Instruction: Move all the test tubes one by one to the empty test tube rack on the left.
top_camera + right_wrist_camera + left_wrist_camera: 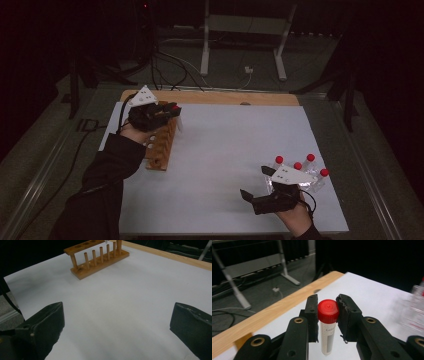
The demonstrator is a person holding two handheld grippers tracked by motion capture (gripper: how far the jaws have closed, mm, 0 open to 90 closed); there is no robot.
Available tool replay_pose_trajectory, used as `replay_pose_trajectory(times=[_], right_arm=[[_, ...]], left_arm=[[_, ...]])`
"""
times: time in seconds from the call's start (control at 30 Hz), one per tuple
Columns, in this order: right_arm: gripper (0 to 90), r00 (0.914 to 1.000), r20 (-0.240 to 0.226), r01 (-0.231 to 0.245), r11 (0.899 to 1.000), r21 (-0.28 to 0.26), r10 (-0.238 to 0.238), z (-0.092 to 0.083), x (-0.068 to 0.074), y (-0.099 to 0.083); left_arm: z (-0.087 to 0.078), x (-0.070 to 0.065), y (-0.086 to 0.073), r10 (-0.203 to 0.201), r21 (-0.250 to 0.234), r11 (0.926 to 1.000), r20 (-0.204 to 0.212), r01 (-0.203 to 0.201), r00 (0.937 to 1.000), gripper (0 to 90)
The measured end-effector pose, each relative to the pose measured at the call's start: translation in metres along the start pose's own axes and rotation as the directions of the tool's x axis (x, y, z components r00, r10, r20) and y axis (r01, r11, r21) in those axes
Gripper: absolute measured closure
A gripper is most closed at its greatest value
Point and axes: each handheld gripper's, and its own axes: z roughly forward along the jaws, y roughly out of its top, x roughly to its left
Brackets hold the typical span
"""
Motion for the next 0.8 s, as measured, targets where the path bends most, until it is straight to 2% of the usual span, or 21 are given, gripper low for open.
replay_pose_trajectory(times=[0.2, 0.37, 0.63, 0.8], right_arm=[[0.0, 1.0000, -0.006, 0.000, 1.000, 0.001, 0.000, 0.000, 0.000, 0.000], [0.0, 0.9999, -0.015, -0.001, 1.000, 0.000, 0.001, 0.000, -0.001, -0.001], [0.0, 0.9999, -0.015, -0.004, 1.000, -0.016, 0.004, -0.001, -0.002, -0.001], [0.0, 0.9999, -0.012, -0.001, 1.000, -0.019, 0.001, -0.001, -0.002, -0.001]], left_arm=[[0.002, 0.019, 0.000, -0.020, 0.001, 0.9998, -0.070, 0.020, 0.9974, 72.2], [0.003, 0.034, -0.001, -0.048, -0.008, 0.9988, -0.126, 0.048, 0.9908, 72.2], [0.005, 0.058, -0.001, -0.084, -0.025, 0.9965, -0.213, 0.080, 0.9735, 72.2], [0.009, 0.075, -0.007, -0.119, -0.028, 0.9929, -0.269, 0.116, 0.9557, 72.2]])
